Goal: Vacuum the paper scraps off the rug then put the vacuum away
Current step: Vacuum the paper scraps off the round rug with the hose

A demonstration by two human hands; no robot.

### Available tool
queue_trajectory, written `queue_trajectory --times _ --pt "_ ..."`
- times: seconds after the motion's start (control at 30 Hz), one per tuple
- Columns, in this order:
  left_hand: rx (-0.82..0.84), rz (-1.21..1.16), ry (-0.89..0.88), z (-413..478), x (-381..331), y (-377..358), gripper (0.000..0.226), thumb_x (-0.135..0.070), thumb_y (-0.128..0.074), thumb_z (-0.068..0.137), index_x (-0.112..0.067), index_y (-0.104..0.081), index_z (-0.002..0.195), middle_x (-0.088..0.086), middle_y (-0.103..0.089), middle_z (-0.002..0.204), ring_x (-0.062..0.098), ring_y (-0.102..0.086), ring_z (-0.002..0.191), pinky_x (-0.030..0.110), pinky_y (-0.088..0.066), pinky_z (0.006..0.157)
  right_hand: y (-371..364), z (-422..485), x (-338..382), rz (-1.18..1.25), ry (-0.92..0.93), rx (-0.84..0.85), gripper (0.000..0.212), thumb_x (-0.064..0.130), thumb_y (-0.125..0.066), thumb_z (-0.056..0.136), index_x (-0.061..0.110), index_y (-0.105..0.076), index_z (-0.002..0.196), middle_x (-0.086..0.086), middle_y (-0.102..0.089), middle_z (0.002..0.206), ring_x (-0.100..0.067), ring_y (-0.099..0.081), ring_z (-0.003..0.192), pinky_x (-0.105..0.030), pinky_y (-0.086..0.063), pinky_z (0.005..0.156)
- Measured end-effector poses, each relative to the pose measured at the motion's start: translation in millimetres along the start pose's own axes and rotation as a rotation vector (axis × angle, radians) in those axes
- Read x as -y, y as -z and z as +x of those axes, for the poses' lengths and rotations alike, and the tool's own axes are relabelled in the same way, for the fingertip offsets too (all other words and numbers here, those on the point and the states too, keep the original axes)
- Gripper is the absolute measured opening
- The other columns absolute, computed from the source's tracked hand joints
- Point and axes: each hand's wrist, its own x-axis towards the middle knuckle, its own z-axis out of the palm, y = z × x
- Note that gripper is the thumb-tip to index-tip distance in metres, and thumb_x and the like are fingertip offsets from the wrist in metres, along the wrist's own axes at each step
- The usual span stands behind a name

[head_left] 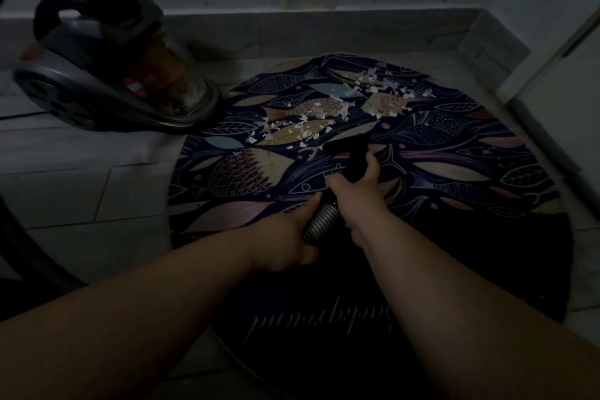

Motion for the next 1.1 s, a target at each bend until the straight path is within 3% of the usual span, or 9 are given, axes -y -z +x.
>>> queue_trajectory --times 0.1,0.17,0.27,0.37,0.43,0.5,0.57,0.8,1.1 --pt "-0.018 0.007 -0.042 -6.0 7.0 7.8 0.101 -0.037 -0.064 0.085 -0.030 0.014 0.149 0.002 -0.026 0.154 0.014 -0.036 0.133 0.010 -0.024 0.094 -6.4 -2.0 2.6 -0.020 0.013 0.028 0.083 0.029 -0.059 0.089 0.055 -0.006 0.147 -0.004 -0.049 0.138 -0.025 -0.062 0.090 -0.033 -0.055 0.056" --pt "-0.010 -0.009 -0.052 -7.6 9.5 10.1 0.101 -0.037 -0.064 0.084 -0.031 0.013 0.149 0.003 -0.034 0.150 0.013 -0.045 0.126 0.013 -0.033 0.094 -7.1 -3.4 4.6 -0.040 0.013 0.035 0.083 0.028 -0.059 0.090 0.054 -0.005 0.148 -0.004 -0.049 0.138 -0.024 -0.061 0.088 -0.028 -0.051 0.050" --pt "0.008 -0.061 -0.049 -13.1 7.3 8.8 0.101 -0.032 -0.065 0.085 -0.033 0.013 0.149 0.000 -0.055 0.123 0.010 -0.064 0.092 0.014 -0.049 0.080 -6.2 -6.0 3.5 -0.059 0.029 0.052 0.083 0.029 -0.059 0.090 0.052 -0.005 0.148 -0.004 -0.050 0.136 -0.023 -0.061 0.089 -0.029 -0.050 0.055" --pt "0.019 -0.083 -0.040 -15.5 7.6 4.6 0.099 -0.029 -0.063 0.087 -0.031 0.014 0.149 -0.002 -0.055 0.100 -0.001 -0.058 0.068 0.003 -0.042 0.059 -6.2 -8.4 -0.1 -0.054 0.048 0.060 0.082 0.028 -0.059 0.091 0.051 -0.006 0.149 -0.003 -0.053 0.131 -0.020 -0.061 0.087 -0.032 -0.051 0.065" --pt "0.011 -0.051 -0.021 -15.5 8.8 5.0 0.099 -0.033 -0.063 0.087 -0.030 0.015 0.149 0.003 -0.055 0.124 0.003 -0.058 0.087 0.003 -0.038 0.067 -6.4 -10.1 -0.4 -0.051 0.050 0.061 0.082 0.028 -0.059 0.091 0.051 -0.005 0.149 -0.002 -0.053 0.129 -0.019 -0.060 0.086 -0.031 -0.051 0.064" --pt "-0.005 0.016 -0.020 -15.8 8.6 8.5 0.101 -0.039 -0.064 0.085 -0.031 0.013 0.149 0.003 -0.039 0.147 0.009 -0.050 0.117 0.007 -0.033 0.087 -6.5 -10.6 1.9 -0.047 0.038 0.070 0.083 0.028 -0.059 0.091 0.051 -0.005 0.148 -0.002 -0.051 0.130 -0.021 -0.061 0.084 -0.030 -0.051 0.058" --pt "-0.015 0.070 -0.017 -16.1 7.5 13.5 0.101 -0.043 -0.064 0.083 -0.032 0.011 0.150 0.001 -0.028 0.154 0.011 -0.040 0.130 0.010 -0.029 0.094 -6.3 -10.3 5.6 -0.035 0.016 0.076 0.082 0.029 -0.060 0.090 0.053 -0.006 0.148 -0.001 -0.049 0.133 -0.023 -0.062 0.085 -0.030 -0.052 0.054" --pt "-0.052 0.185 -0.055 -14.4 2.0 15.0 0.100 -0.050 -0.062 0.082 -0.034 0.010 0.150 -0.001 -0.020 0.157 0.013 -0.026 0.139 0.011 -0.019 0.092 3.1 -10.5 9.7 -0.038 -0.004 0.084 0.080 0.029 -0.058 0.092 0.050 -0.006 0.149 0.000 -0.051 0.125 -0.021 -0.060 0.081 -0.027 -0.047 0.048" --pt "-0.061 0.154 -0.054 -13.4 4.4 12.3 0.101 -0.050 -0.064 0.081 -0.036 0.010 0.149 -0.002 -0.020 0.157 0.013 -0.027 0.138 0.011 -0.020 0.091 5.0 -10.5 8.3 -0.062 -0.007 0.094 0.080 0.030 -0.057 0.093 0.050 -0.004 0.149 0.001 -0.047 0.123 -0.017 -0.056 0.078 -0.026 -0.042 0.047"
